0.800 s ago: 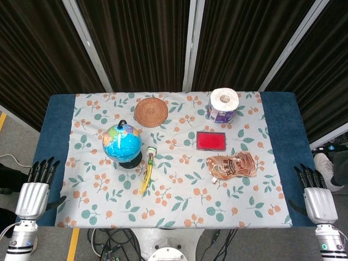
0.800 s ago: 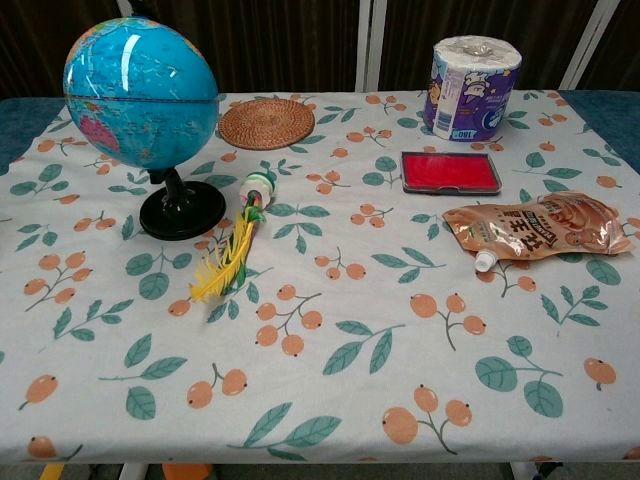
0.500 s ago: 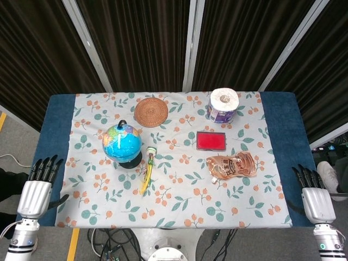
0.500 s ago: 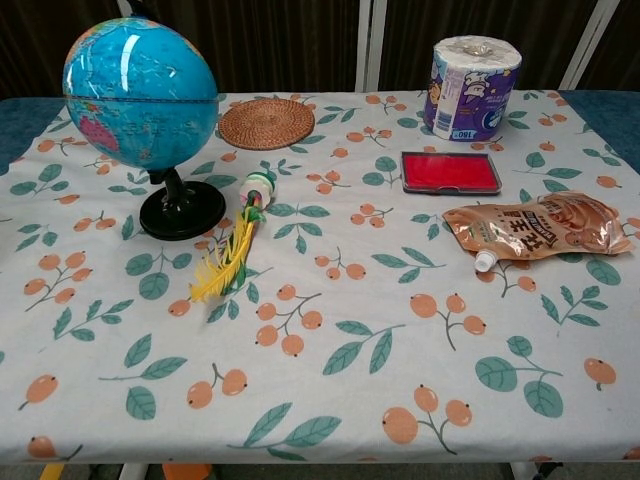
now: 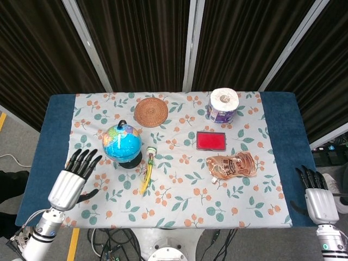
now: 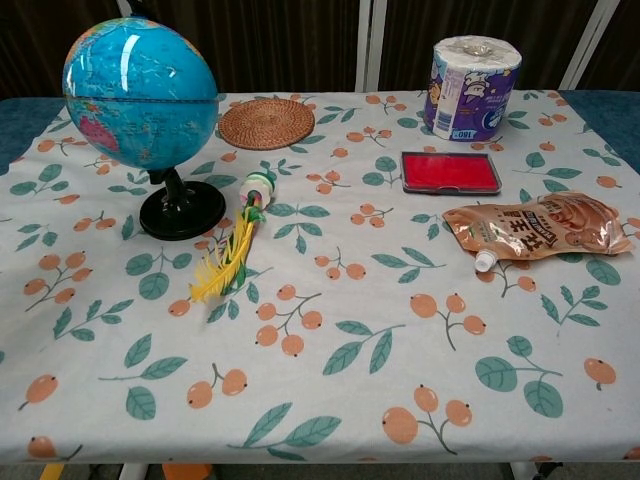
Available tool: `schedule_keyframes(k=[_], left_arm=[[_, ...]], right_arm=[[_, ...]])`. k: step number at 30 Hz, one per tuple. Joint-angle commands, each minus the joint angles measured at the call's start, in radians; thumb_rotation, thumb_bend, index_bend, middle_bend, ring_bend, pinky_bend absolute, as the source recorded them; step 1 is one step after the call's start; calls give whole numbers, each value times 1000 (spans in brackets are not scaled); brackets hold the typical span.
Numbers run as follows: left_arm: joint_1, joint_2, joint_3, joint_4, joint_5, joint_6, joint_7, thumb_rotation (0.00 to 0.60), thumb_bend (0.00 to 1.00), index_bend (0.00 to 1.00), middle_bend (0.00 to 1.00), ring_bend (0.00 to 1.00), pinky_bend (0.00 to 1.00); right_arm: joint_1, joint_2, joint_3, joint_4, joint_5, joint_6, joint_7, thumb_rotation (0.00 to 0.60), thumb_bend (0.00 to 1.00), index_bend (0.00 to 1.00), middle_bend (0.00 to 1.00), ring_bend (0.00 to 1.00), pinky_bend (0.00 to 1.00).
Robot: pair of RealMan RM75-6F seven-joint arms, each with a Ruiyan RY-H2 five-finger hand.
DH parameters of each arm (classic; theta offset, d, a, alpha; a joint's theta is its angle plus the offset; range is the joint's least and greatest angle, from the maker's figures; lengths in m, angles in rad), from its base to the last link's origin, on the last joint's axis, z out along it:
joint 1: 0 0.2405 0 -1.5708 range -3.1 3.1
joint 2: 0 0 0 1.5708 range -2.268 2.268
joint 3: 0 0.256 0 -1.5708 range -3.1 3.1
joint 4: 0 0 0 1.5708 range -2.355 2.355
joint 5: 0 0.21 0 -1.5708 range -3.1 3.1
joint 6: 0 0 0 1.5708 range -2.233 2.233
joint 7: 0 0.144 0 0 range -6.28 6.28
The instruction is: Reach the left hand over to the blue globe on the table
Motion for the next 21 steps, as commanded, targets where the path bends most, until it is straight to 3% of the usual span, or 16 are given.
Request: schedule_keyframes(k=[1, 9, 21], left_arm=[[-32, -28, -11, -12, 3, -38, 20, 600, 0, 25, 0, 0, 0], [-88, -84, -39, 10, -30, -102, 42, 600, 0, 24, 0, 0, 0], [-102, -95, -34, 18, -69, -117, 54, 600, 0, 24, 0, 0, 0]], right_arm=[[0, -2, -1, 4, -1, 0, 2, 600, 107, 0, 0, 0, 0], [-2, -5, 0, 20, 5, -4, 18, 600, 107, 0, 0, 0, 0], [-2, -11, 0, 37, 6, -8, 32, 600, 108, 0, 0, 0, 0]])
